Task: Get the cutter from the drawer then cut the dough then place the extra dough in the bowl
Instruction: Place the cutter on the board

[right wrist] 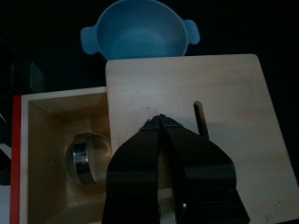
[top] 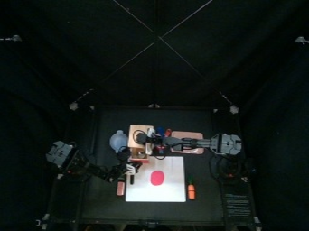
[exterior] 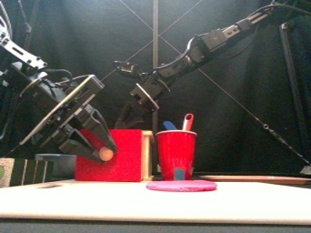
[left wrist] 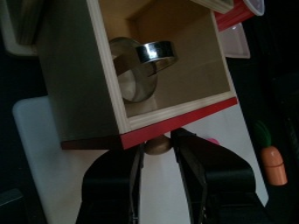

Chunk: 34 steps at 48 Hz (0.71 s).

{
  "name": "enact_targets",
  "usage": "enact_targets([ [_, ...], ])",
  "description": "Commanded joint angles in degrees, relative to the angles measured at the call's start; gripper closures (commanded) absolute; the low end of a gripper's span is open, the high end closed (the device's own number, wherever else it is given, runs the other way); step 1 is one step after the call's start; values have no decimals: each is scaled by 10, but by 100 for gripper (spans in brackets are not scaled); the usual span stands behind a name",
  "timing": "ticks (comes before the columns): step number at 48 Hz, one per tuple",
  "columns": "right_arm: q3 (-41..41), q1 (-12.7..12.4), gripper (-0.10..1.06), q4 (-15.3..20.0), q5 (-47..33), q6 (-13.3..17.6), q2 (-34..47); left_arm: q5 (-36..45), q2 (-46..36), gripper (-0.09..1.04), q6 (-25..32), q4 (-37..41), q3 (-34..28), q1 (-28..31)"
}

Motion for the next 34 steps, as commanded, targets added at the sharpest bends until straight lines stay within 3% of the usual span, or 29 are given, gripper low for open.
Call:
enact_targets([
  [1, 2, 3, 94, 2, 11, 0, -7, -8, -2, 35, 3, -2, 0, -5],
  [10, 1, 4, 94, 2, 11, 0, -7, -9, -3, 30, 10, 4, 4, -5],
  [21, -2, 4, 94, 1, 11, 0, -7, -9, -7, 9, 20, 12, 3, -5],
  [34, -4, 7, 94, 2, 11, 0, -7, -9, -48, 8, 21, 12, 18, -50],
])
